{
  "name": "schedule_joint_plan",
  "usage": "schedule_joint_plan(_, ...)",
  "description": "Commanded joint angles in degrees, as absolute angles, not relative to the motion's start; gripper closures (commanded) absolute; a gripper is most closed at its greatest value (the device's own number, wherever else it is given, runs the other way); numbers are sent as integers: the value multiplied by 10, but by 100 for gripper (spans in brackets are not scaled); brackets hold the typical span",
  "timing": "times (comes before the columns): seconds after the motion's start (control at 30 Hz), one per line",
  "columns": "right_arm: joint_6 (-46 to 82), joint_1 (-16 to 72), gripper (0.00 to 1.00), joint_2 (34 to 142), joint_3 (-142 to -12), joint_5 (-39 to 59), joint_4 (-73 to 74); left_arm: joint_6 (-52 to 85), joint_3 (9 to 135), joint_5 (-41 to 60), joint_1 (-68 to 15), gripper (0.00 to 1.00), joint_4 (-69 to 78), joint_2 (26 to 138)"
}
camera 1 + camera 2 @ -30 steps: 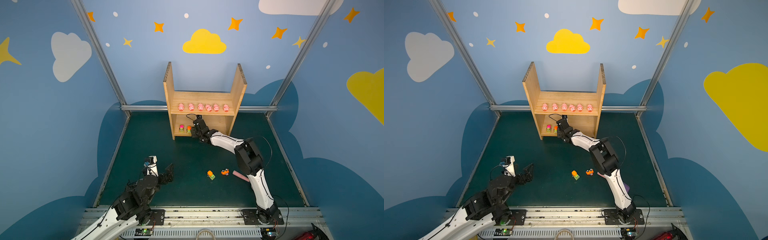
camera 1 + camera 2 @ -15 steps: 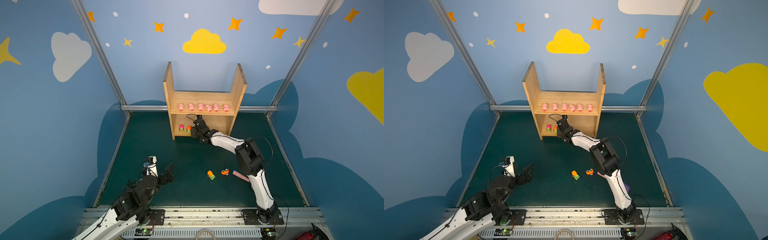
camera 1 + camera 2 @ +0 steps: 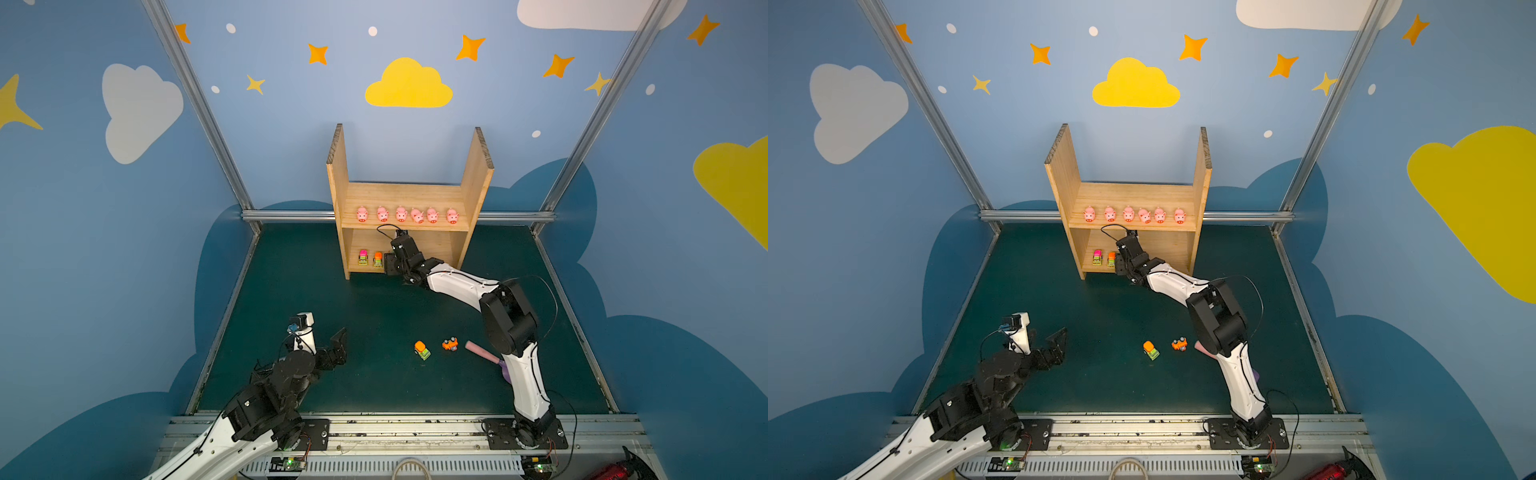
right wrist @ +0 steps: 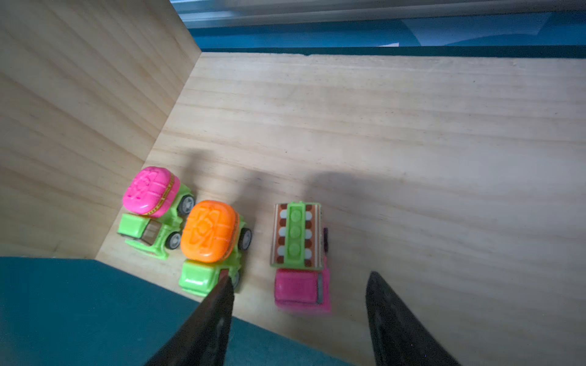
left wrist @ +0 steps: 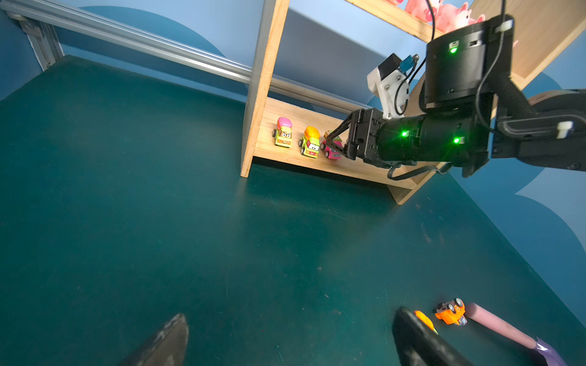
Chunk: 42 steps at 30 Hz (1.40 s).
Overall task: Place and organize the plastic toys onto the shelf
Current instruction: 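Lower the striped truck beside the orange-topped truck and open the right gripper, then draw the right arm back from the shelf toward the remaining toys, then lower the right gripper onto the orange-topped green truck and close it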
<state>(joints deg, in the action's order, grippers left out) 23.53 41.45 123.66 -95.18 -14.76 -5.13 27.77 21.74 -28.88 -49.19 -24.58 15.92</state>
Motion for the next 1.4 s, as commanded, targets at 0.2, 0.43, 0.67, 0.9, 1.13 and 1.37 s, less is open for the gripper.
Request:
schedule_joint_plan(0.2, 249, 419, 32, 1138, -852, -103, -59, 308, 241, -304, -491, 0, -281, 169)
schedule_joint_plan(0.43, 264, 431, 32, 1049, -738, -76, -47, 314, 258, -295, -491, 0, -288, 202)
schedule_joint_plan(0.67, 246, 448, 32, 932, -621, -29, -64, 310, 282, -293, -491, 0, -301, 232)
schedule_joint_plan(0.9, 272, 473, 32, 799, -472, -31, -63, 330, 284, -263, -494, 0, -265, 290)
schedule_joint_plan(1.13, 314, 524, 32, 735, -336, -49, 0, 358, 259, -218, -505, 0, -172, 375)
schedule_joint_plan(1.37, 329, 577, 32, 733, -282, -87, 39, 375, 259, -211, -538, 0, -117, 462)
